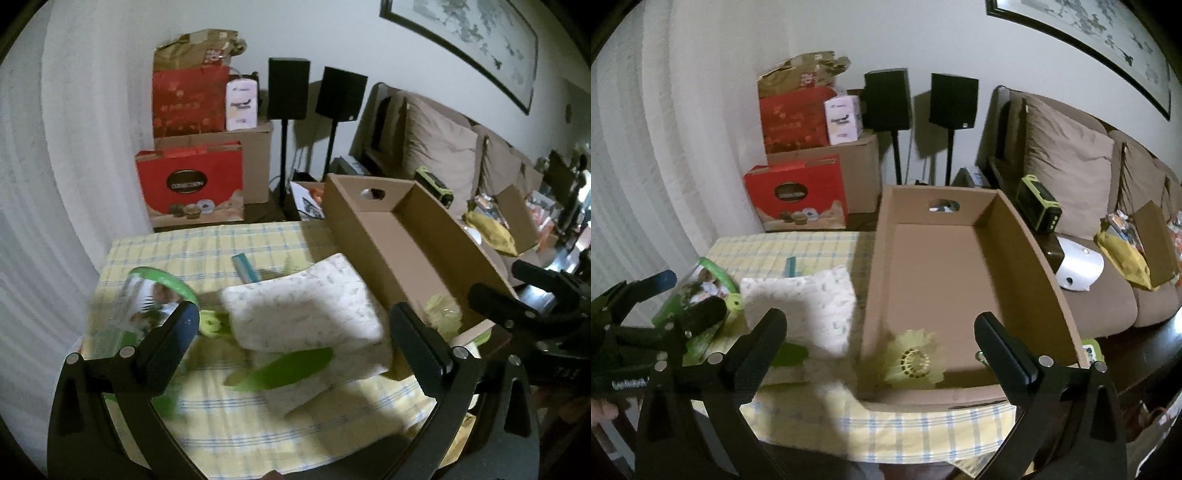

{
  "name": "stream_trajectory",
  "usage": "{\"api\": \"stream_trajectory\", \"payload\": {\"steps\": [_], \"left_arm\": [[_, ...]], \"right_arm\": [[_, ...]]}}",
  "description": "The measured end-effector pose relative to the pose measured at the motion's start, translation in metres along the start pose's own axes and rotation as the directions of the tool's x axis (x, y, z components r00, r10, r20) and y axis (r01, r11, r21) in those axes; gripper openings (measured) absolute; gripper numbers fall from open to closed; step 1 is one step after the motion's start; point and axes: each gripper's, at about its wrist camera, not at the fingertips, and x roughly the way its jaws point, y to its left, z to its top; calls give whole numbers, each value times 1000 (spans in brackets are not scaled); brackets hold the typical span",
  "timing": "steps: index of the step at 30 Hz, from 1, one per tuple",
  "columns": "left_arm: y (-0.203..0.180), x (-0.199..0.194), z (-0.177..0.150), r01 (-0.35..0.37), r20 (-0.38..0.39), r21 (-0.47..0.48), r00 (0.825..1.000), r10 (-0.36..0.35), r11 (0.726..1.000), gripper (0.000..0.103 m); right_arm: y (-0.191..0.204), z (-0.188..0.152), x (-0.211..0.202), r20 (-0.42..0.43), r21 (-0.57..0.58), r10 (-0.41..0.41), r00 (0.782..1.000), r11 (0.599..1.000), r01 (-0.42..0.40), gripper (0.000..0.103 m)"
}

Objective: Organize objects
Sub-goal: 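Grasp the green plastic spatula with the left gripper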

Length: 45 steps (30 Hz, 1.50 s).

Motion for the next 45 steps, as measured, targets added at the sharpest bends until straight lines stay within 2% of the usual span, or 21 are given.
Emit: {"api": "stream_trajectory", "payload": {"steps": [3,13,16,23,27,37,45], "left_arm": [[14,-4,-2,-20,10,7,1000,20,1000,103],[29,20,-39,-31,-78,54,996,35,998,103],[25,30,-50,12,-108,57,994,-5,998,103],[9,54,-65,47,-140,128,990,-29,991,102],[-3,69,-72,30,-165,204,986,4,979,98],[-18,103,-81,-7,-230,318,970,84,948,84],[-21,117,-84,25,-267,344,961,73,939,84]], "right_arm": [[8,-2,-2,0,-13,10,1000,1000,-10,102],[25,-12,-6,-13,-17,65,998,998,-66,102],[24,-16,-9,-16,-4,77,997,997,-77,102],[15,-22,-15,-18,12,77,997,997,-77,102],[9,-26,-14,-25,26,82,996,996,-82,102],[-3,-32,-10,-46,60,86,995,995,-84,102],[-5,-35,-5,-60,69,87,994,994,-82,102]]}}
